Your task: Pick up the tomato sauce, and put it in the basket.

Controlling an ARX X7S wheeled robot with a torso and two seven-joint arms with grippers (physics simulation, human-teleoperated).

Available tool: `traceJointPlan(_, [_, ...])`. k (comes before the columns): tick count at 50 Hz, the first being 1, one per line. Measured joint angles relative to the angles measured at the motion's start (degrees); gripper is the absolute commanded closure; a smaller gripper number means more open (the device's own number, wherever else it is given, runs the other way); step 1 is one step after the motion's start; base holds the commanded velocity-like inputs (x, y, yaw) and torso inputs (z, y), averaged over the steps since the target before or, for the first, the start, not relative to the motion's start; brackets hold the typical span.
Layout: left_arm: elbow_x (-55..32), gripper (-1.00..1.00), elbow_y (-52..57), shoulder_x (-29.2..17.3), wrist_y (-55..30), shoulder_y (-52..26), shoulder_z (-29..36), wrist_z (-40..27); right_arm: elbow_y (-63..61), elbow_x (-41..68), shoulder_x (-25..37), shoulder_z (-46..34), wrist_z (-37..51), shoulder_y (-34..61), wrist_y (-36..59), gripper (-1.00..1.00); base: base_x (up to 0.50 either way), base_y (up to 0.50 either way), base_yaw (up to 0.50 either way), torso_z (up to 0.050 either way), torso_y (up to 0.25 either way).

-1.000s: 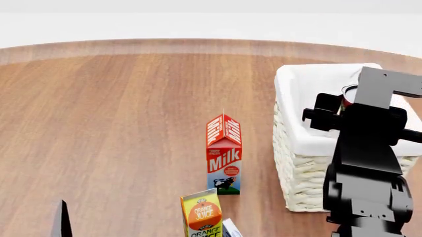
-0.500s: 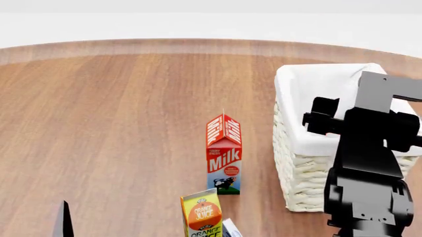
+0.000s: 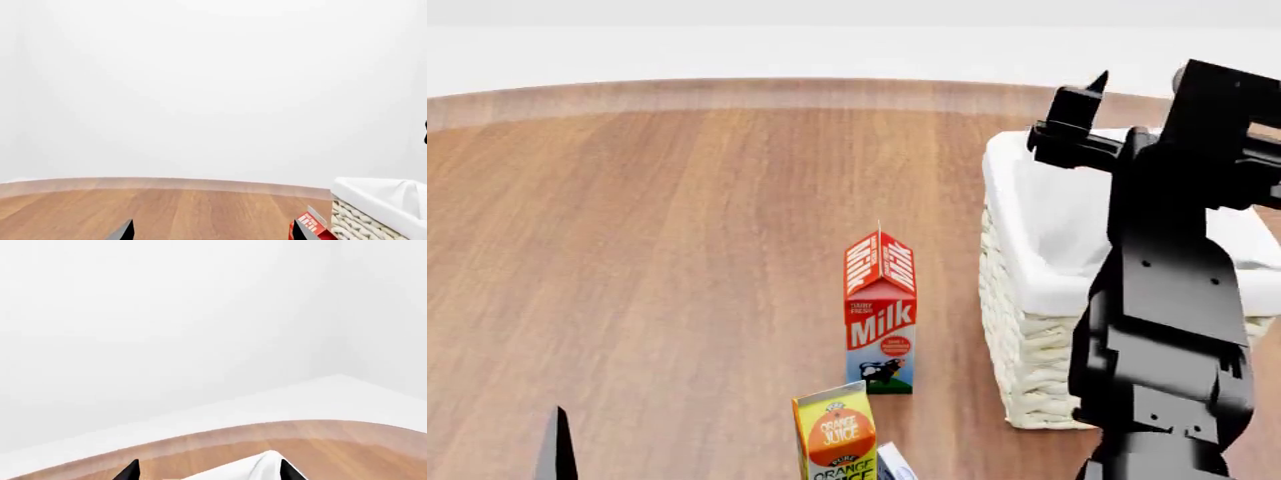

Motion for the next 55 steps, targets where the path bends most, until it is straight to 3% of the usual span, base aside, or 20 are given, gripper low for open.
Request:
traceJointPlan(10, [0.0,-1.0,0.1,-0.2,0.1,0.0,0.1,-0.2,-28.8,3.8,-1.6,0.8,-3.1,-9.9,9.5,-1.0,0.0,0.0,0.0,0.0,0.0])
traceJointPlan(32, [-0.1,-1.0,0.7,-0.6,0.2,0.2,0.4,-0.7,-72.4,12.8,-2.9,2.1,-4.9,-30.4,17.5,-1.0,0.0,0.0,0.0,0.0,0.0])
traceJointPlan(55, [-0.3,-1.0,1.1,-1.0,0.3,0.2,0.7,-1.0,-95.5,21.2,-3.0,4.4,-2.7,-46.7,20.3,-1.0,0.0,0.0,0.0,0.0,0.0])
